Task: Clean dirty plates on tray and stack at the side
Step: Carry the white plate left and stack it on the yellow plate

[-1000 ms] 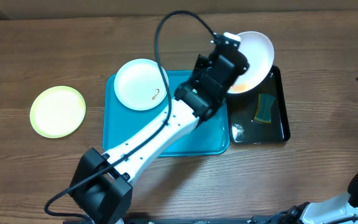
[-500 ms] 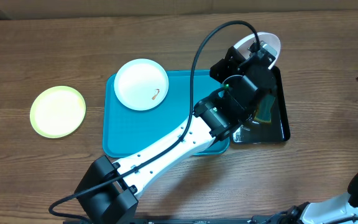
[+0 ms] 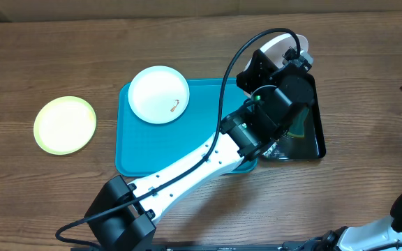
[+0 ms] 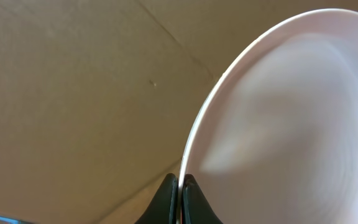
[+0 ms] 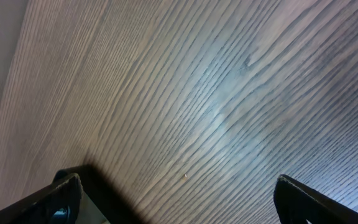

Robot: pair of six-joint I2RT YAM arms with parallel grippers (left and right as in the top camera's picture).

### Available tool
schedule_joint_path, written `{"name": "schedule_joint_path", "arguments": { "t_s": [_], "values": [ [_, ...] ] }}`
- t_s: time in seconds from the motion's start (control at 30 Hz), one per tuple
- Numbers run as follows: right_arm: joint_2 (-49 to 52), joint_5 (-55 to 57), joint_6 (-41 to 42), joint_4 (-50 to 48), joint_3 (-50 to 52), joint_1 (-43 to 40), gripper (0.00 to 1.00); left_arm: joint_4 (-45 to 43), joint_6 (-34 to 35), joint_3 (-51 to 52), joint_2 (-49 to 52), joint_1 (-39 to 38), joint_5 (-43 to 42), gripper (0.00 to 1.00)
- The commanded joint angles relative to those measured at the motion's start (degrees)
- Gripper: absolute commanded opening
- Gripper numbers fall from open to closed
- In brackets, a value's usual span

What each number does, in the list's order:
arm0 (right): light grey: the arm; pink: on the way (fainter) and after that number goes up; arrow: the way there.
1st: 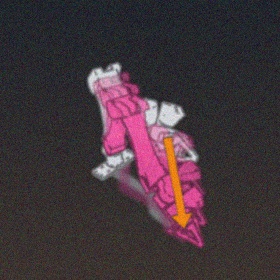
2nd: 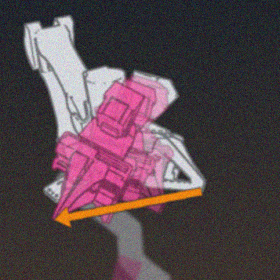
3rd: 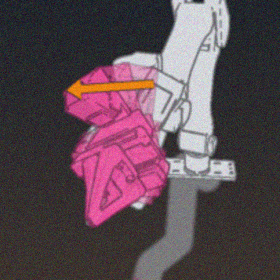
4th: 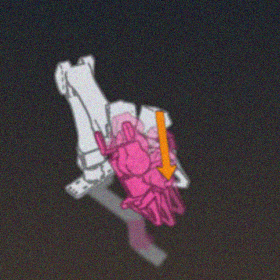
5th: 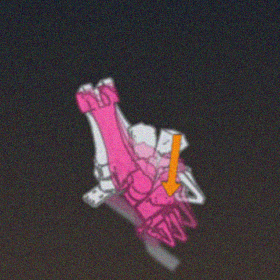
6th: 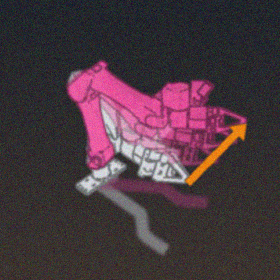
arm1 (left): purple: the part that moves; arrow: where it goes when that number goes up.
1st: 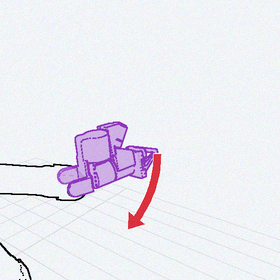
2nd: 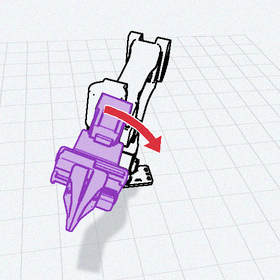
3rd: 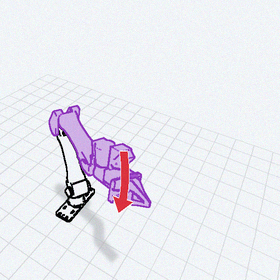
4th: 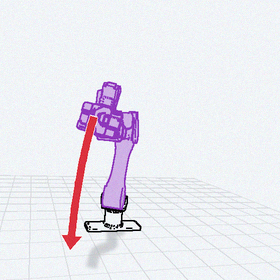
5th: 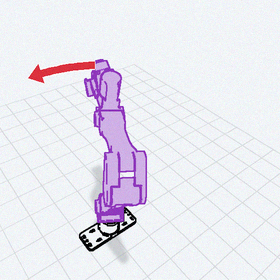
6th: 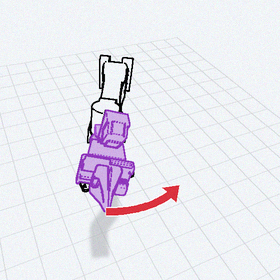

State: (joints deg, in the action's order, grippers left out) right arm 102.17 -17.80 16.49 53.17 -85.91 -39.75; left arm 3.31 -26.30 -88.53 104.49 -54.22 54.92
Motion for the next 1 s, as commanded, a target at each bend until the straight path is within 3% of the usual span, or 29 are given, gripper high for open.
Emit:
{"name": "schedule_joint_path", "arguments": {
  "t_s": [0.0,0.1,0.23,0.43,0.5,0.6,0.73,0.97],
  "values": [
    [-0.79,-0.28,0.24,-0.15,-0.42,-0.09,1.00,-0.66,4.52,-1.42,0.59,-1.40,1.27,0.04],
    [-0.79,-0.28,0.22,-0.15,-0.42,-0.09,1.00,-0.90,8.24,-1.42,0.59,-1.49,1.81,0.04],
    [-0.79,-0.28,0.24,-0.15,-0.42,-0.09,1.00,3.04,22.10,-1.42,0.59,-0.07,0.92,0.04],
    [-0.79,-0.28,0.24,-0.15,-0.42,-0.09,1.00,16.79,35.78,-1.84,0.28,5.11,-16.72,0.04],
    [-0.79,-0.28,0.22,-0.15,-0.42,-0.09,1.00,21.92,40.00,-2.80,-0.07,8.57,-26.25,0.04],
    [-0.79,-0.28,0.24,-0.15,-0.42,-0.09,1.00,27.56,43.50,-4.61,-0.15,16.24,-42.99,0.04],
    [-0.79,-0.28,0.22,-0.15,-0.42,-0.09,1.00,36.04,50.29,-6.08,-0.15,28.83,-56.59,0.04],
    [-0.79,-0.28,0.22,-0.15,-0.42,-0.09,1.00,50.42,53.77,-6.12,-0.15,51.65,-60.72,0.04]
  ]
}}
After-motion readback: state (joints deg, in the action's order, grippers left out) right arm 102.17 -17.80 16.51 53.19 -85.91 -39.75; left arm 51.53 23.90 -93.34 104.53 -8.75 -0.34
